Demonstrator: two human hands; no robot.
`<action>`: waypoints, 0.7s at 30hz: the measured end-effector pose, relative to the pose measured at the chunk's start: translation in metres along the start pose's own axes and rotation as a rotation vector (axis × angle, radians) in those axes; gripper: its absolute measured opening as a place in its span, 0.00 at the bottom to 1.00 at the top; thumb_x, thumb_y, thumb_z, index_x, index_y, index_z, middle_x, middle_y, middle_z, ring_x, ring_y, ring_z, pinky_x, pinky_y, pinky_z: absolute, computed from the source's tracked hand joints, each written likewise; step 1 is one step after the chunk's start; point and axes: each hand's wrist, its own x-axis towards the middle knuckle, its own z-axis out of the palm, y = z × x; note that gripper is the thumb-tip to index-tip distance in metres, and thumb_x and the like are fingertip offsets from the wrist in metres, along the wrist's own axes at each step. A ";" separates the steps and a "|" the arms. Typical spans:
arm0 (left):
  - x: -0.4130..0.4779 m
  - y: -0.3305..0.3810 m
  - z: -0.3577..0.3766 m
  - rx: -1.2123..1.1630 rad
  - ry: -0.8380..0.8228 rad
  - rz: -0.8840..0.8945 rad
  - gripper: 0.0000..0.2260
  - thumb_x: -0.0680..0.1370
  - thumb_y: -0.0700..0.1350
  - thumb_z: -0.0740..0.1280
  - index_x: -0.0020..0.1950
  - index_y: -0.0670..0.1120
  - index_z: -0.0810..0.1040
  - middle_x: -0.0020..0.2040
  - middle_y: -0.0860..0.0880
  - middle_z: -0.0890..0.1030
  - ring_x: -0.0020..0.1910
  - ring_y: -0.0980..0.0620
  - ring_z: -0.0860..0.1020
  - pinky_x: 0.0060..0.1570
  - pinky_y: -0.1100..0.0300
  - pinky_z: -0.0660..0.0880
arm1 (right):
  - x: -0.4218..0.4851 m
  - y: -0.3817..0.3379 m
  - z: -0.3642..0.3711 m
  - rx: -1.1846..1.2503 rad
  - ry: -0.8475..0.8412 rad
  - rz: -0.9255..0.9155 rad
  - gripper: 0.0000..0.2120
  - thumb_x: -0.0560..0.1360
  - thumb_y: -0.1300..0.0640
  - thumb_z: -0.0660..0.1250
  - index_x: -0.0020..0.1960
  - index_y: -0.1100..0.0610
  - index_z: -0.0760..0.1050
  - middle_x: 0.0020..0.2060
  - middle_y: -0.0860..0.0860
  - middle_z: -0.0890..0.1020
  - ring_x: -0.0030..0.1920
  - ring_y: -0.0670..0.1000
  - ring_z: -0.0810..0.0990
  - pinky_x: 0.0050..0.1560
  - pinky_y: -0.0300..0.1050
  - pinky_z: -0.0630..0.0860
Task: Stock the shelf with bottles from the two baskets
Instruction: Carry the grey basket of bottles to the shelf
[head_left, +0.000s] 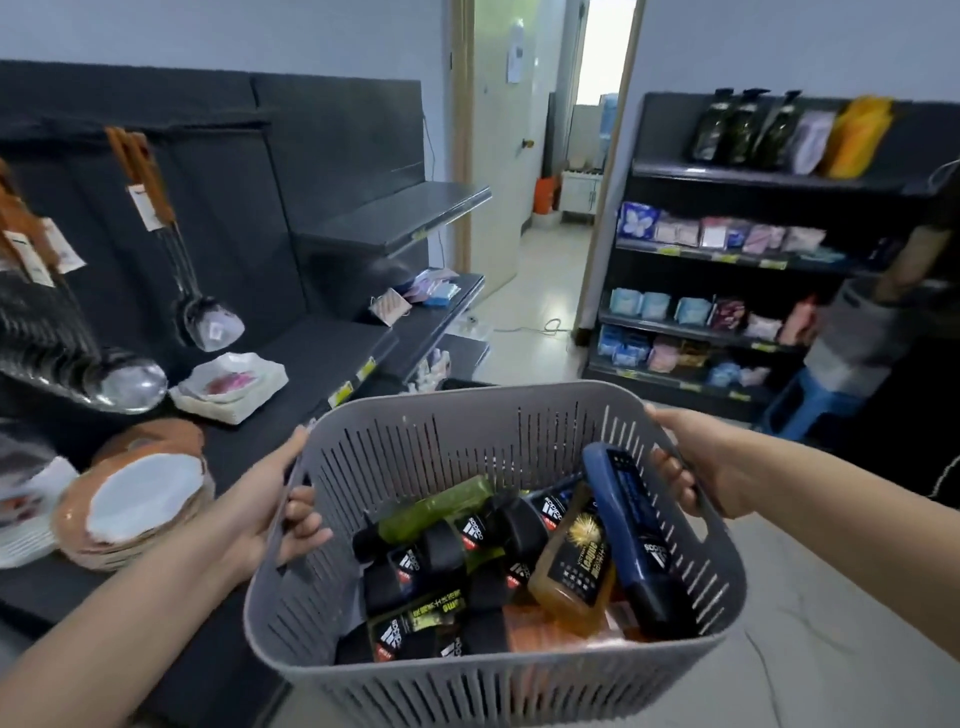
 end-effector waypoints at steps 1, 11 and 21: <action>0.005 -0.001 0.019 -0.013 0.016 -0.007 0.28 0.71 0.71 0.62 0.31 0.48 0.64 0.19 0.51 0.62 0.15 0.54 0.64 0.35 0.55 0.73 | 0.011 -0.006 -0.015 -0.014 -0.008 -0.009 0.30 0.78 0.33 0.54 0.27 0.55 0.63 0.20 0.48 0.63 0.17 0.46 0.60 0.18 0.33 0.59; 0.052 0.014 0.151 -0.091 0.145 -0.010 0.30 0.72 0.72 0.60 0.29 0.47 0.62 0.18 0.51 0.63 0.13 0.54 0.65 0.19 0.61 0.75 | 0.126 -0.079 -0.119 -0.080 -0.078 -0.034 0.29 0.77 0.34 0.55 0.27 0.54 0.64 0.21 0.48 0.65 0.19 0.47 0.62 0.20 0.36 0.60; 0.140 0.058 0.201 -0.204 0.228 -0.032 0.32 0.70 0.73 0.61 0.25 0.46 0.63 0.17 0.50 0.63 0.12 0.54 0.63 0.16 0.66 0.69 | 0.263 -0.146 -0.126 -0.142 -0.194 -0.018 0.29 0.78 0.34 0.54 0.26 0.52 0.63 0.22 0.47 0.64 0.20 0.46 0.60 0.21 0.35 0.57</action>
